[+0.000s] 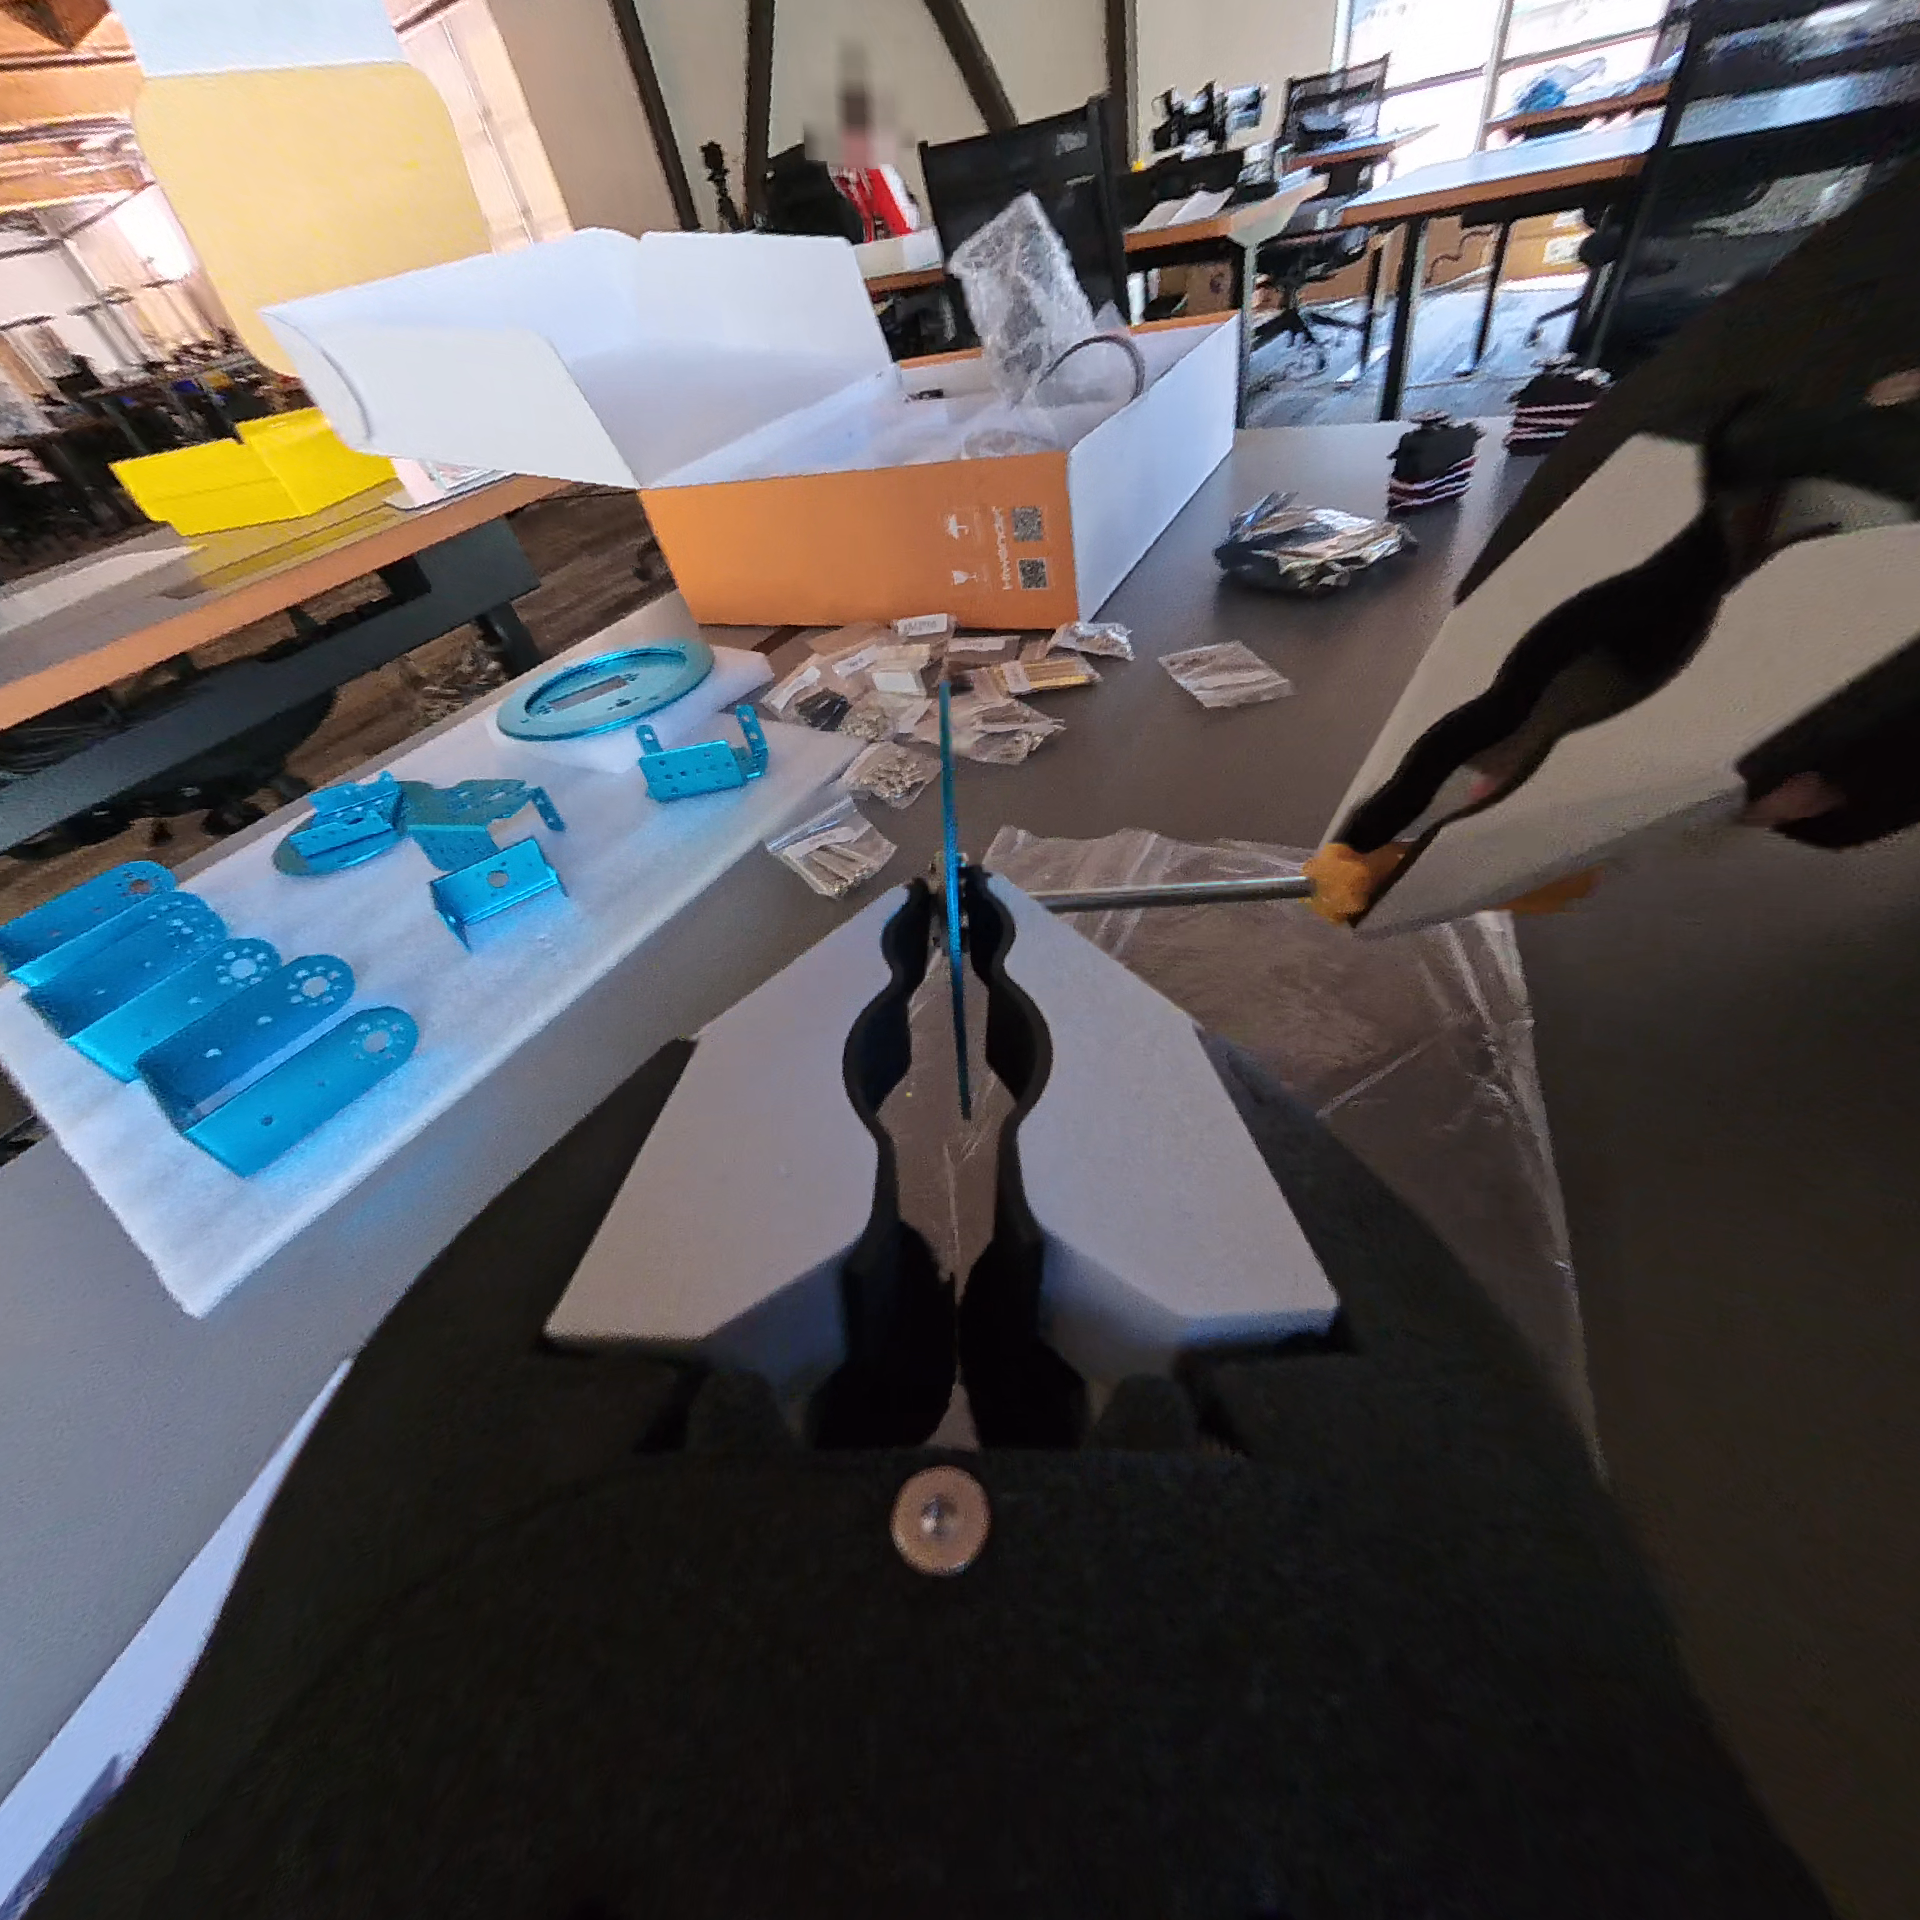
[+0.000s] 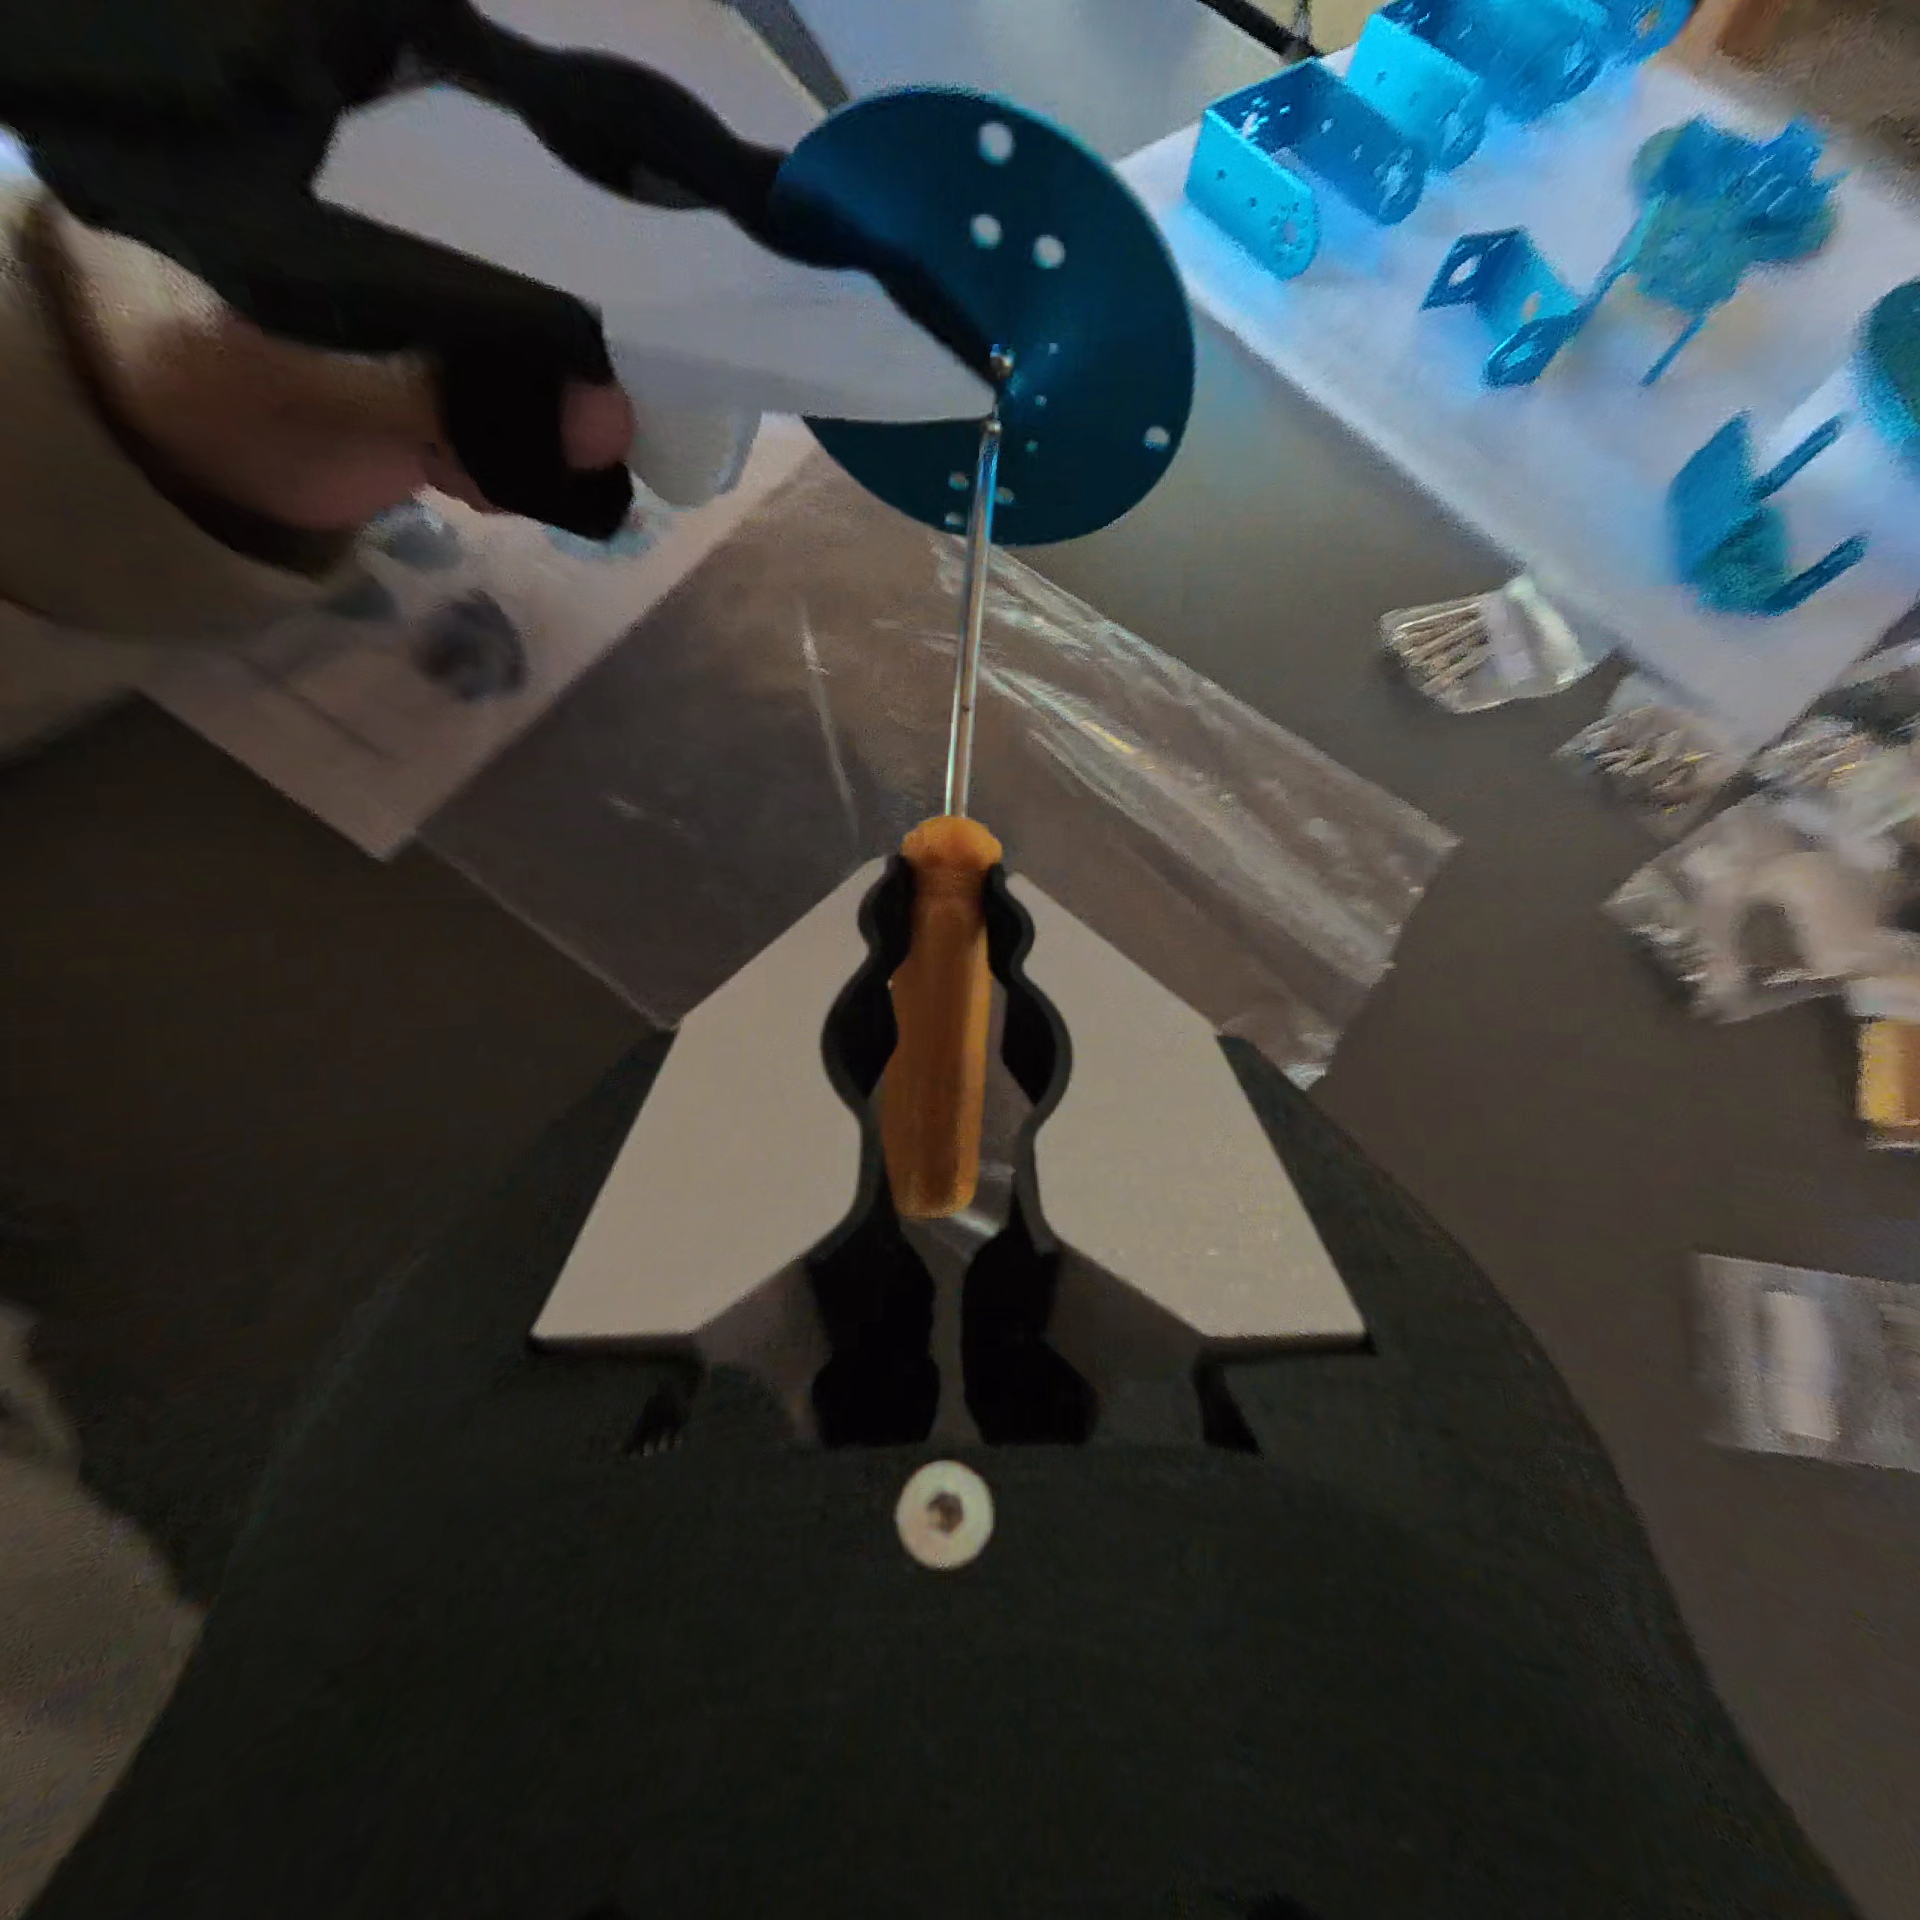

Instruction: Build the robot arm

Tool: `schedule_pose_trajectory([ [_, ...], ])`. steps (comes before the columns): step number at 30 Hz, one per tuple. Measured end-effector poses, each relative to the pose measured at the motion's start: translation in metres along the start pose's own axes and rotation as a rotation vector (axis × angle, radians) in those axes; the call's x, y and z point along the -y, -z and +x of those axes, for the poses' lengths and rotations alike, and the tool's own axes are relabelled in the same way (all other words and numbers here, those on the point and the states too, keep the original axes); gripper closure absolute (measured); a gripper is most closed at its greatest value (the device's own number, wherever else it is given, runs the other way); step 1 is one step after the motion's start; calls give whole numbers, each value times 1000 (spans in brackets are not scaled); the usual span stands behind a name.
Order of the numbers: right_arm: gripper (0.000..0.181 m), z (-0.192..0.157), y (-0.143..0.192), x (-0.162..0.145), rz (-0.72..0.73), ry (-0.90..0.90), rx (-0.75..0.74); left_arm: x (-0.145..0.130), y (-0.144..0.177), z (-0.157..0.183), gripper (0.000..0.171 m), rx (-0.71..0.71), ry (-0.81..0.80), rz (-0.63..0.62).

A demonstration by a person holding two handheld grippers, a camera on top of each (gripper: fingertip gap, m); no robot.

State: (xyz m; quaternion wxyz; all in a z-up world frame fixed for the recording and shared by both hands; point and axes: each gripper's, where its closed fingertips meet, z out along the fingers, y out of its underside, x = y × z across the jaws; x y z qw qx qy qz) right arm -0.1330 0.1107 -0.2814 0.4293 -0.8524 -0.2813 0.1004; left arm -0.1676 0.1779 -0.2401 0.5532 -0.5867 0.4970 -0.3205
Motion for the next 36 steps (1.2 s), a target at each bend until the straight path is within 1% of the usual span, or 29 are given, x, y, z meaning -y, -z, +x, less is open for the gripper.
schedule_pose_trajectory([
  [5, 168, 18, -6, -4, -93, 311, -303, -12, -8, -4, 165, 80, -30, -79],
  [7, 168, 18, -10, -8, -106, 334, -324, -17, -10, -4, 165, 110, -70, -111],
  [10, 168, 19, -10, -6, -58, 271, -284, -11, -9, -4, 164, 178, -205, -99],
  [12, 168, 12, -9, -2, 21, 130, -167, -3, -6, -4, 164, 205, -265, -64],
  [15, 168, 2, -1, 9, 164, -119, 56, 16, 2, -2, 164, 210, -313, 42],
  [18, 168, -12, 8, 21, 269, -288, 285, 33, 13, 1, 164, 222, -393, 139],
  [21, 168, -26, 20, 32, 339, -512, 594, 48, 23, 5, 165, 224, -446, 215],
  [23, 168, -34, 28, 39, 365, -626, 793, 58, 30, 9, 165, 218, -467, 263],
  [27, 169, -47, 55, 54, 414, -806, 1206, 82, 46, 18, 165, 179, -430, 405],
  [29, 168, -49, 67, 59, 411, -910, 1418, 91, 53, 22, 165, 158, -404, 462],
  [33, 169, -58, 80, 68, 423, -1008, 1649, 101, 61, 25, 164, 126, -359, 537],
  [34, 169, -60, 79, 69, 425, -1011, 1656, 101, 62, 24, 164, 117, -345, 539],
  [36, 169, -60, 76, 71, 447, -974, 1604, 100, 62, 21, 164, 110, -322, 533],
])
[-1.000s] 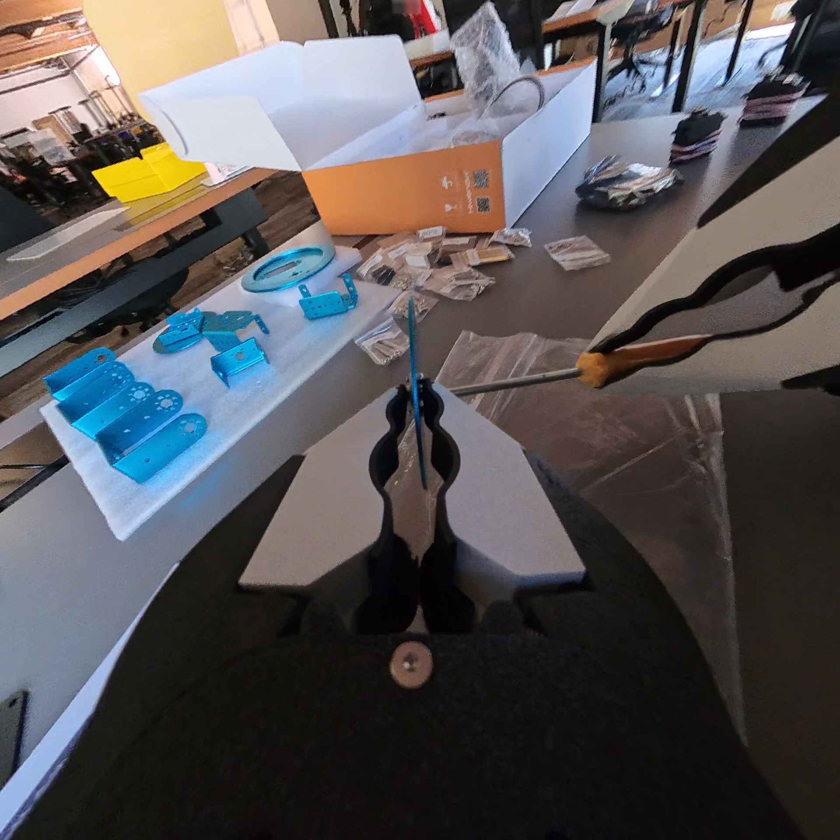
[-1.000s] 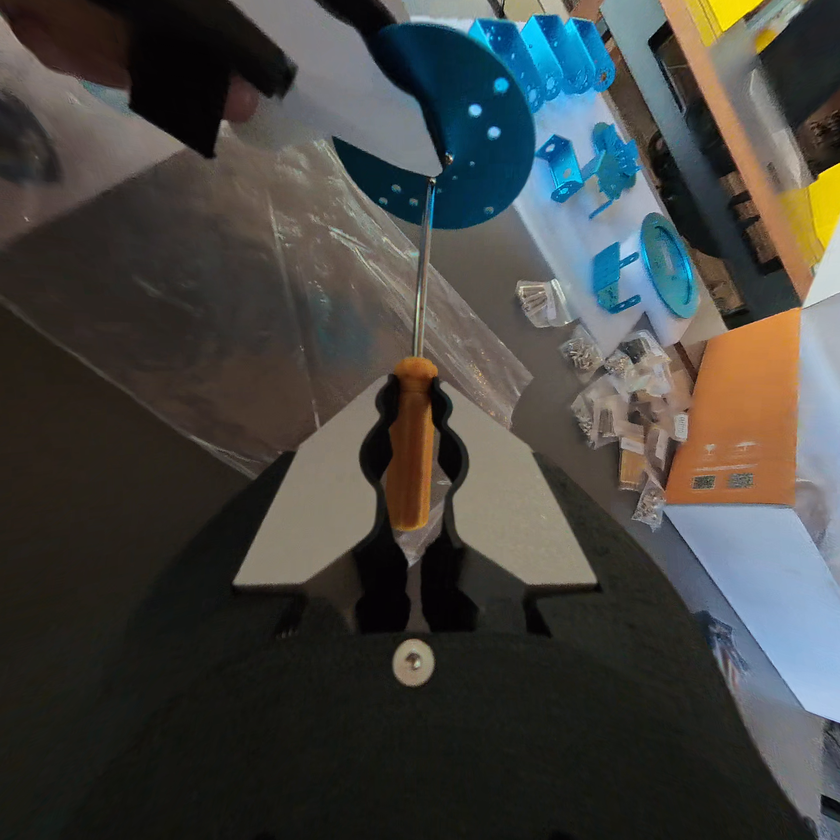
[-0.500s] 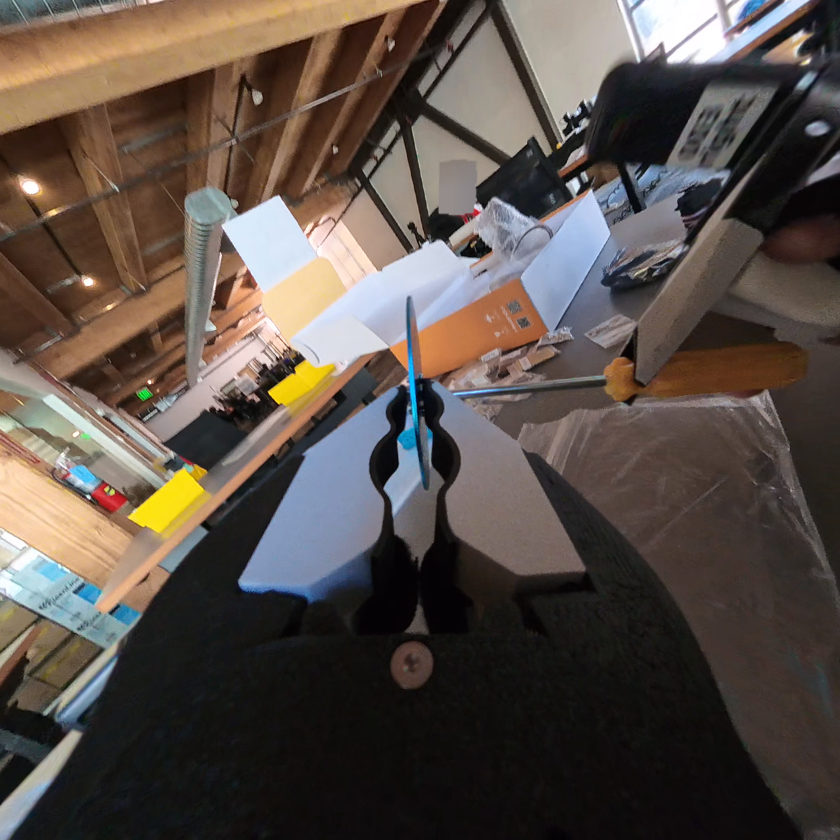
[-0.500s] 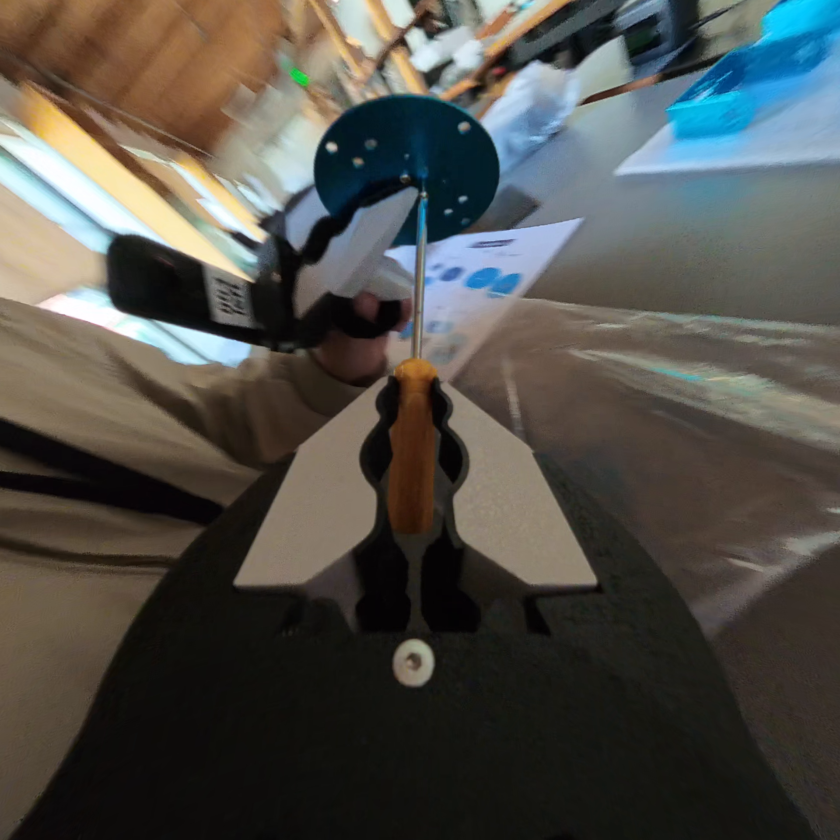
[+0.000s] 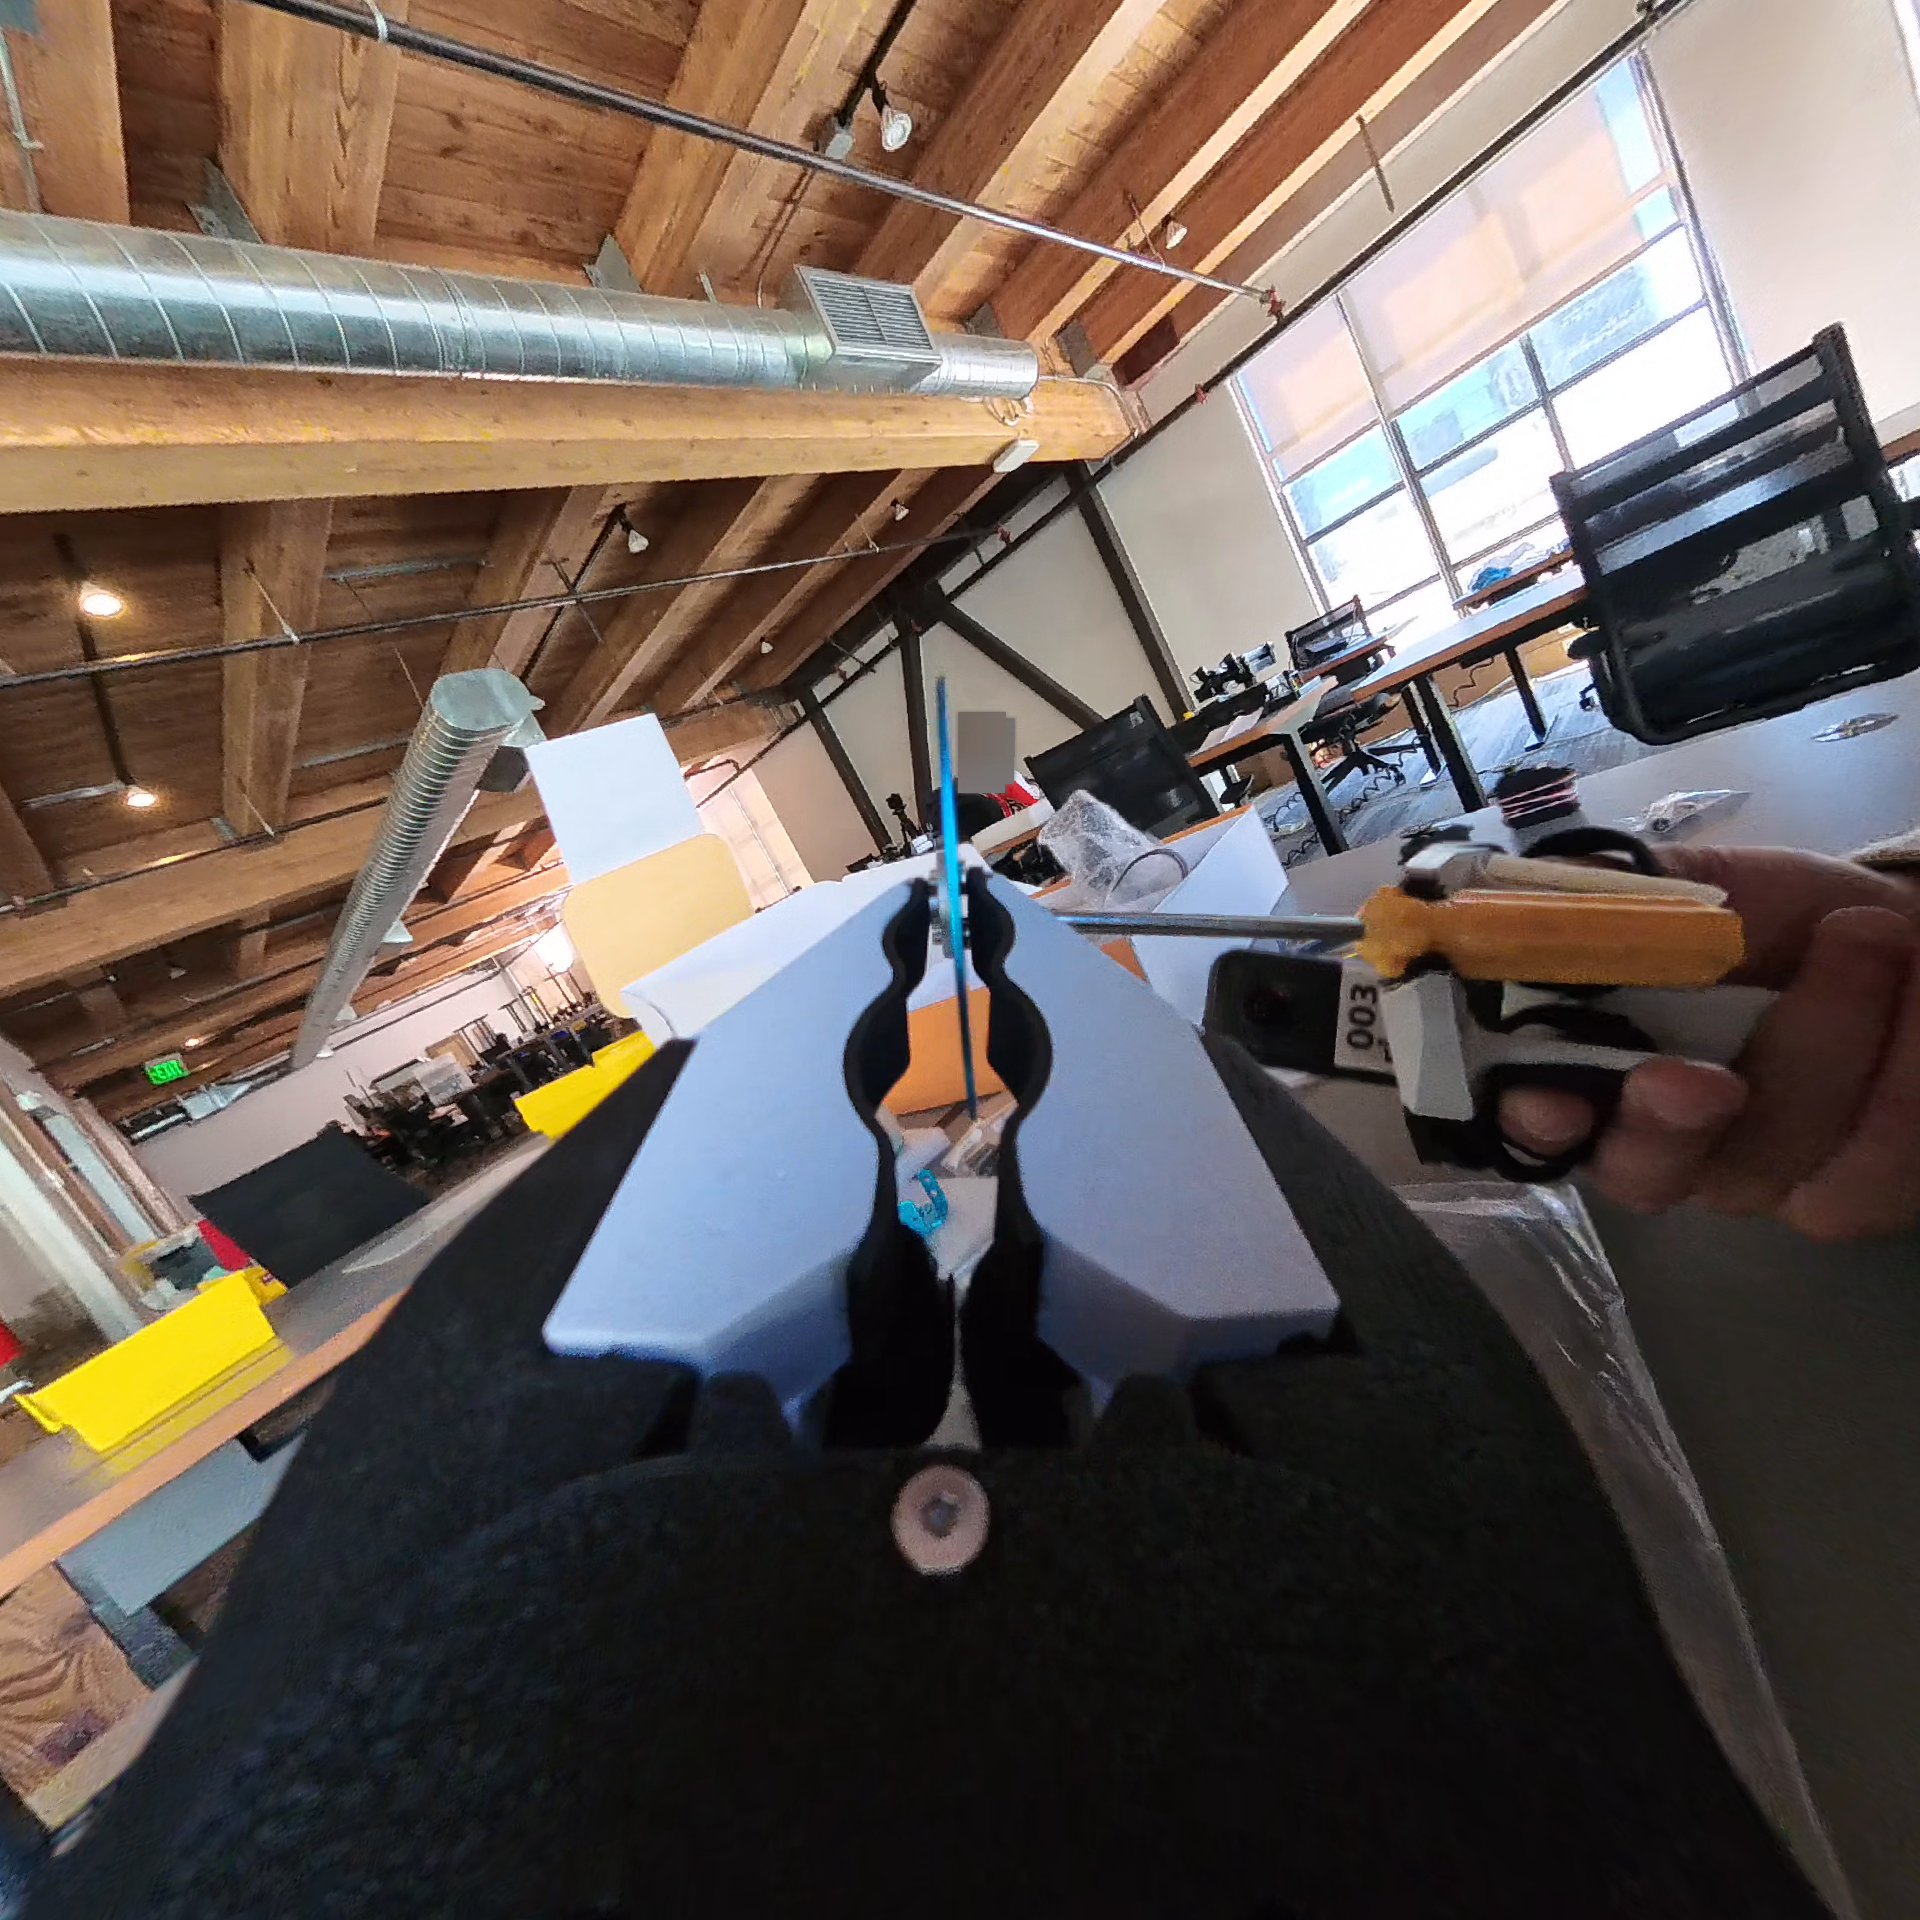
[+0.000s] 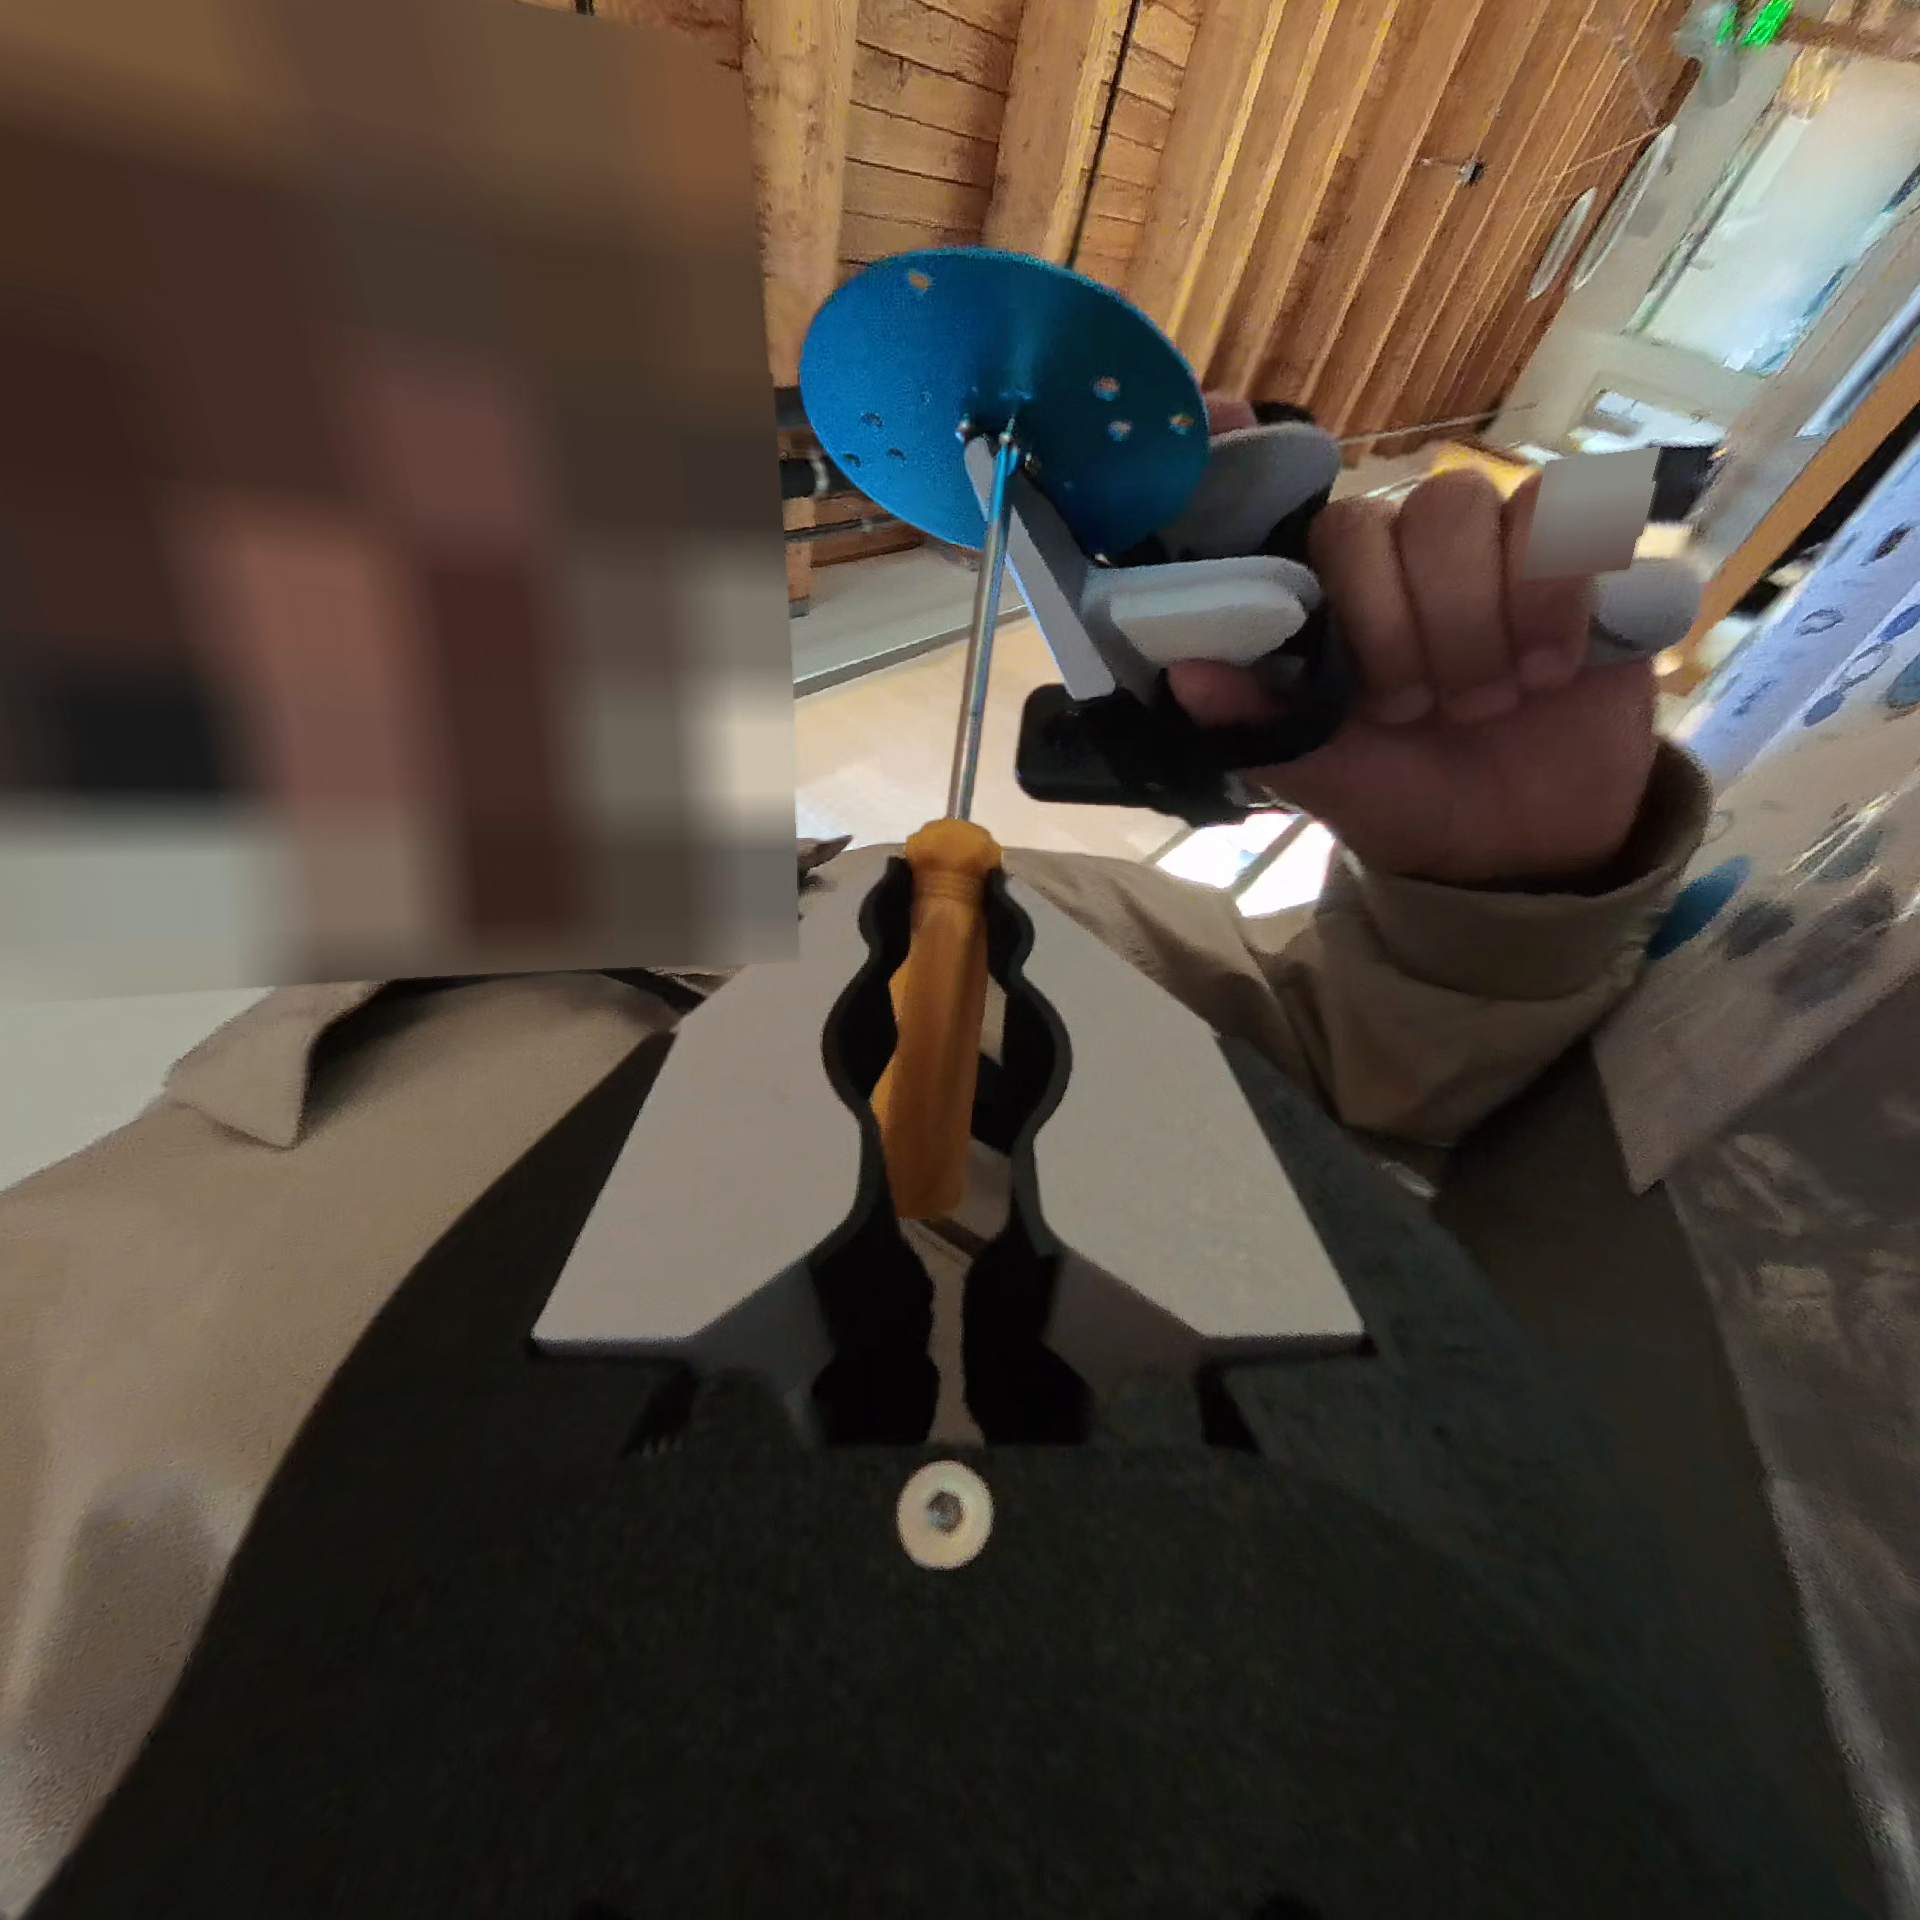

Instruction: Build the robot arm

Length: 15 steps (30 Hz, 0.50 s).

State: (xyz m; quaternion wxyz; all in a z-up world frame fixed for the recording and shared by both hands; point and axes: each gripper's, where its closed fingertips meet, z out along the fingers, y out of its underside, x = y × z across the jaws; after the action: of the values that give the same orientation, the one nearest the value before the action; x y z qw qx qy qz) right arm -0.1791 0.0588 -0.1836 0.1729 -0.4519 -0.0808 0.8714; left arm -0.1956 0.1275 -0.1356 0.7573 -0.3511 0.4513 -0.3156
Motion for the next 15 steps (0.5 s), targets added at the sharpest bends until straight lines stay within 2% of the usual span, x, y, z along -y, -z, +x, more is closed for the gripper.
schedule_pose_trajectory([
  [2, 168, 6, 2, 4, -23, 93, -106, -7, 0, -3, 164, -5, 22, -38],
  [6, 169, 23, 18, 19, -68, 297, -411, -32, -2, -7, 164, -8, 51, -172],
  [9, 168, 34, 31, 26, -86, 348, -581, -54, -2, -7, 164, -28, 114, -281],
  [13, 168, 38, 40, 26, -114, 403, -733, -66, -3, -1, 164, -58, 160, -312],
  [15, 168, 36, 43, 25, -127, 406, -763, -67, -4, 1, 164, -69, 150, -295],
])
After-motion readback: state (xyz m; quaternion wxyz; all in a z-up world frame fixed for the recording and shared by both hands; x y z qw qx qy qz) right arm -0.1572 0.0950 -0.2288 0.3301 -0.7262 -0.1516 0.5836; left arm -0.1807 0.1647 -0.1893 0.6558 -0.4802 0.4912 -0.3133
